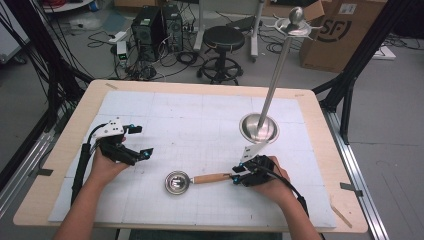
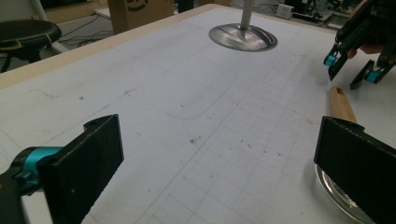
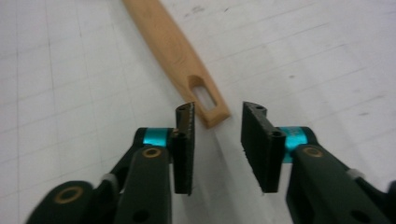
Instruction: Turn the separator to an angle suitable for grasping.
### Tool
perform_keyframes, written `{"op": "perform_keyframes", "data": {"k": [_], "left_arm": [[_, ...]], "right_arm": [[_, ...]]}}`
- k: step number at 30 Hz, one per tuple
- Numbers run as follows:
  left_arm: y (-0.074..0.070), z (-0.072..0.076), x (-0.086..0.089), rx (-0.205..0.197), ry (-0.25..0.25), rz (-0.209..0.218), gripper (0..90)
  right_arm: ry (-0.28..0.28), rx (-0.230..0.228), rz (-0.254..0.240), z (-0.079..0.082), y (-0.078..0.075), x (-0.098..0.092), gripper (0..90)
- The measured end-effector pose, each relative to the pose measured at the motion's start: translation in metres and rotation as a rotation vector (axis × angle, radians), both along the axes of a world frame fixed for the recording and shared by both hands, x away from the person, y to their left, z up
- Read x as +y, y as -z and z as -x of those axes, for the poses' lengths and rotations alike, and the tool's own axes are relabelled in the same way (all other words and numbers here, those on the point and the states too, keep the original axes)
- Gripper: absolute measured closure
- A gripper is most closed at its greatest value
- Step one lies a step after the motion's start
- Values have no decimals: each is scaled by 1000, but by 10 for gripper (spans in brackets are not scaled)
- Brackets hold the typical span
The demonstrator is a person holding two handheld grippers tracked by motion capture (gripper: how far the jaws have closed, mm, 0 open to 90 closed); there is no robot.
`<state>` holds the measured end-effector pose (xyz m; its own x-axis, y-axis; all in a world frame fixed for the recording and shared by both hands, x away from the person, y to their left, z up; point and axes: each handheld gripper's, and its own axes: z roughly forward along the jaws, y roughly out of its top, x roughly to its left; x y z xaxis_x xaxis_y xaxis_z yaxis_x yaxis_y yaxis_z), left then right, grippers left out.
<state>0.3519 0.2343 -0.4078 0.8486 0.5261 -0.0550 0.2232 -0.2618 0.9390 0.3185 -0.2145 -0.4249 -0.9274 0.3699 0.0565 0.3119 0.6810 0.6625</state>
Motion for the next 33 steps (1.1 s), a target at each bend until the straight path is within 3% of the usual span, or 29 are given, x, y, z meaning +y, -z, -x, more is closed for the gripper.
{"op": "perform_keyframes", "data": {"k": [3,7,17,33], "left_arm": [[-2,1,-2,-3,8,-2,19],[-2,2,-5,0,20,-9,19],[-5,3,-9,-1,43,-7,19],[-9,6,-24,-3,97,-18,19]], "right_arm": [[54,-20,-93,1,-9,-18,538],[116,-42,-179,1,-15,-44,474],[246,-98,-256,2,-24,-85,347],[317,-125,-292,2,-25,-102,289]]}}
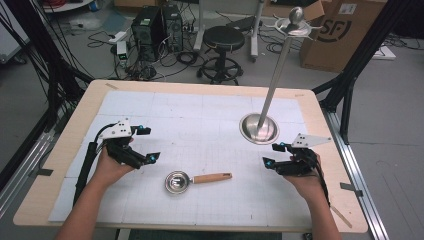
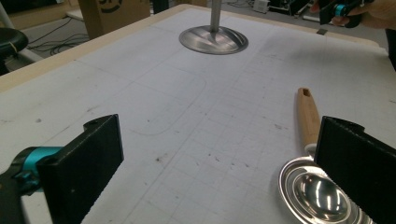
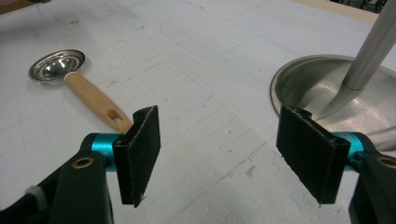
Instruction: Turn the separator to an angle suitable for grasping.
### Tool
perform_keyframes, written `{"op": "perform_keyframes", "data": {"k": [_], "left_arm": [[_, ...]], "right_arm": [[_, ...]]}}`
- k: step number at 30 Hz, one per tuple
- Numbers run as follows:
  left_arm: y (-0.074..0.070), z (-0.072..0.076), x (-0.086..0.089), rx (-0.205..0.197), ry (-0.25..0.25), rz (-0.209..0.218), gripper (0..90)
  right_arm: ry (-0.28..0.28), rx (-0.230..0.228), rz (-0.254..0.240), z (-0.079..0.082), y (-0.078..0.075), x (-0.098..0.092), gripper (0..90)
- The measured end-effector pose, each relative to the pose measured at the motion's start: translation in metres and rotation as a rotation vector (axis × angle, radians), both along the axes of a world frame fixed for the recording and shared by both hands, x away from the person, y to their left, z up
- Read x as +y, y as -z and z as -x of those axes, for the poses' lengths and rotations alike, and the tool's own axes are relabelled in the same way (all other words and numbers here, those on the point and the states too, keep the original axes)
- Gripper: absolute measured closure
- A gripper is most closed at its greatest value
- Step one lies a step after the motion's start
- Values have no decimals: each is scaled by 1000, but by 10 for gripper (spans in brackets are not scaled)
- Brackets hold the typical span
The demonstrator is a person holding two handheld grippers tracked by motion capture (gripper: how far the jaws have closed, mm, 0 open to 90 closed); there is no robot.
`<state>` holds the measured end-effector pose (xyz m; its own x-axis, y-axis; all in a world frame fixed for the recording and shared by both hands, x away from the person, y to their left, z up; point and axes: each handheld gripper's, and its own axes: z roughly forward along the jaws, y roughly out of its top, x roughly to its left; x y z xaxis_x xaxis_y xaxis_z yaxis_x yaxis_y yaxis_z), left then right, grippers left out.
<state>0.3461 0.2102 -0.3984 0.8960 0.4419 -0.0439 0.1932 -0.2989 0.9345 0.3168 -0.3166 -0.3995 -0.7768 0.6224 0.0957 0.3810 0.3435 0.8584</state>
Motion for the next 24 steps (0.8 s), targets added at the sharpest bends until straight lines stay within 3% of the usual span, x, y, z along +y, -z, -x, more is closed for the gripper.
{"op": "perform_keyframes", "data": {"k": [3,17,24], "left_arm": [[1,0,-1,6,2,-17,19],[3,-1,0,16,-6,-19,19],[4,-2,-1,18,2,-21,18]], "right_arm": [[4,1,-3,0,0,-1,285],[34,3,-3,1,1,-8,262],[79,-25,-21,1,0,-12,236]]}}
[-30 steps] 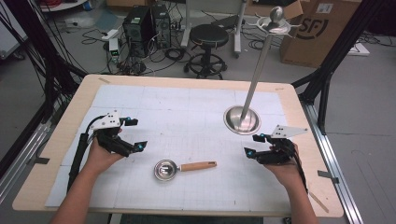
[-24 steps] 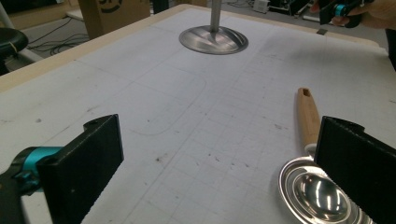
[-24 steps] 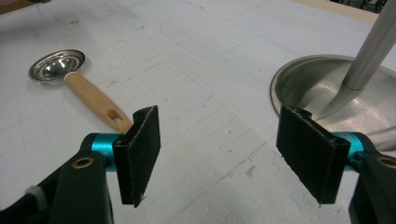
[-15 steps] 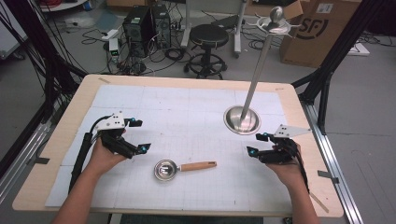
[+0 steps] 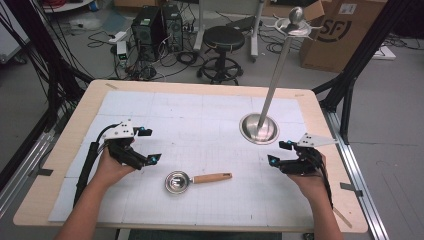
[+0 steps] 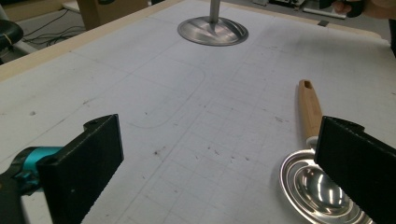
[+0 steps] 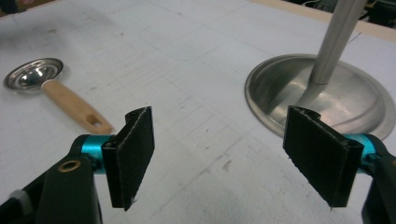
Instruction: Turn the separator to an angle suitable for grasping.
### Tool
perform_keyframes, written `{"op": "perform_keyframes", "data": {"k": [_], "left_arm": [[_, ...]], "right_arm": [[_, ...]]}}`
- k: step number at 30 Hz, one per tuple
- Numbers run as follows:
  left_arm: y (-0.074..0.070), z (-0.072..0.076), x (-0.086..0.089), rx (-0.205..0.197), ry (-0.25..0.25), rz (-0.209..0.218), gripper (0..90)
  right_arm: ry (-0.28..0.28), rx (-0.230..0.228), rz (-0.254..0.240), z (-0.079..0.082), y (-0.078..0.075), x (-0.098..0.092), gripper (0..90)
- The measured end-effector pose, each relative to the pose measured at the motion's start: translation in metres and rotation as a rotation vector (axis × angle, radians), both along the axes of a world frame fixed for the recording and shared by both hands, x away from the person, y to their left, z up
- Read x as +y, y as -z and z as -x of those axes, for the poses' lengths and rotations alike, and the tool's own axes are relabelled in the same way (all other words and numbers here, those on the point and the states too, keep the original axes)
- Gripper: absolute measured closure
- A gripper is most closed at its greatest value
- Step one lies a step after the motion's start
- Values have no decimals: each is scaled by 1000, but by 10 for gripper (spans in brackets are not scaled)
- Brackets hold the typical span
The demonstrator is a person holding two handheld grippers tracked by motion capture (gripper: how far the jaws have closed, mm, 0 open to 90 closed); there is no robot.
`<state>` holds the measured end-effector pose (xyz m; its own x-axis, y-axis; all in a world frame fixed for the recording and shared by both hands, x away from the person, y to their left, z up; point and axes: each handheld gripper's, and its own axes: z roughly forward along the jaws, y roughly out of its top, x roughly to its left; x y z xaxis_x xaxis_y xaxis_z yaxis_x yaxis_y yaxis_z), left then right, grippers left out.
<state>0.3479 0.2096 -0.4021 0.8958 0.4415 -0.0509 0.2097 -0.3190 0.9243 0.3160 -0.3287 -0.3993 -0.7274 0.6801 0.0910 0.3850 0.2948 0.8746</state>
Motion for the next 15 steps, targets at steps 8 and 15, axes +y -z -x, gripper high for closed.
{"op": "perform_keyframes", "data": {"k": [8,15], "left_arm": [[1,-1,0,6,10,4,18],[-1,4,-5,-1,28,10,19]], "right_arm": [[9,1,-12,-3,1,-2,214],[11,-7,-16,-5,-1,0,212]]}}
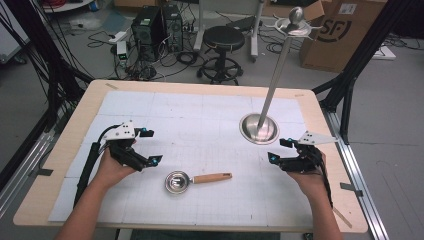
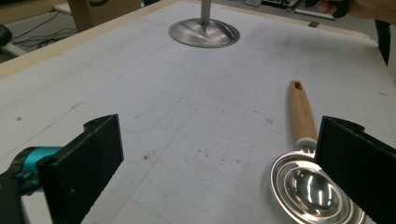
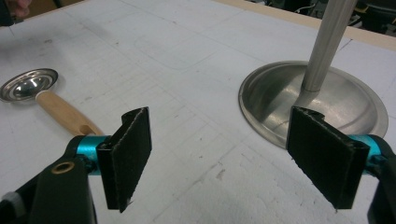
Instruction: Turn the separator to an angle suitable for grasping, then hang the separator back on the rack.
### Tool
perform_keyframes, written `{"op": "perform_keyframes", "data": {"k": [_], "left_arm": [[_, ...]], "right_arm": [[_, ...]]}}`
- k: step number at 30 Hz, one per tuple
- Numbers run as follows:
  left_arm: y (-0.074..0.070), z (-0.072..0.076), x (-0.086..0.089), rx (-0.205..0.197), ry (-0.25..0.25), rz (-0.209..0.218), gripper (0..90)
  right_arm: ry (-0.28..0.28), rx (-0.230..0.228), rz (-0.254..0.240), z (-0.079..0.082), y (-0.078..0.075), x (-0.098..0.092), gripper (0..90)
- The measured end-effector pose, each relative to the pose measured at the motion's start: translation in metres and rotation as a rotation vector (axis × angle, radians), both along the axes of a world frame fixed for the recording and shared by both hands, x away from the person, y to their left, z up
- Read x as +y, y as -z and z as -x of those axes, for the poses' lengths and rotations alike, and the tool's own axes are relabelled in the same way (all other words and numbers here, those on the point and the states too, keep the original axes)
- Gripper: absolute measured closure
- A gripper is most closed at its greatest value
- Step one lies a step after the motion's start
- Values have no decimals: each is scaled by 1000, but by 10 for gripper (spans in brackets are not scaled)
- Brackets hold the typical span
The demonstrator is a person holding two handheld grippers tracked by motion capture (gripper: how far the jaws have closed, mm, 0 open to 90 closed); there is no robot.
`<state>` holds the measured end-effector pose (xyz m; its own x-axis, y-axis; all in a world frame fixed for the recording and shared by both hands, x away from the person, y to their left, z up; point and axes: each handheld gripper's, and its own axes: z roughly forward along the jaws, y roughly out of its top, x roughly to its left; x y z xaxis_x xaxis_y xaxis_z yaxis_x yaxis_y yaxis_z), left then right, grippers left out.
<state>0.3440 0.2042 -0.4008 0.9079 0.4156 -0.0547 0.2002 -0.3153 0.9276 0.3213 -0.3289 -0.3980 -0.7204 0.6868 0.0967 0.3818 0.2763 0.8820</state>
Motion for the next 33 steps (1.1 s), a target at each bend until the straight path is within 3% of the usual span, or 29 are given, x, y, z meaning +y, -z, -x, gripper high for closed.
{"op": "perform_keyframes", "data": {"k": [6,16,22,33], "left_arm": [[-1,1,-3,-4,8,5,19],[-8,4,-13,-17,33,10,19],[-12,7,-31,-18,75,20,19],[-16,15,-66,-14,138,-12,19]], "right_arm": [[1,-2,-19,-2,-1,1,211],[13,6,-4,-3,0,-1,209],[16,7,-3,-4,1,-1,209],[19,5,15,-2,0,-3,209]]}}
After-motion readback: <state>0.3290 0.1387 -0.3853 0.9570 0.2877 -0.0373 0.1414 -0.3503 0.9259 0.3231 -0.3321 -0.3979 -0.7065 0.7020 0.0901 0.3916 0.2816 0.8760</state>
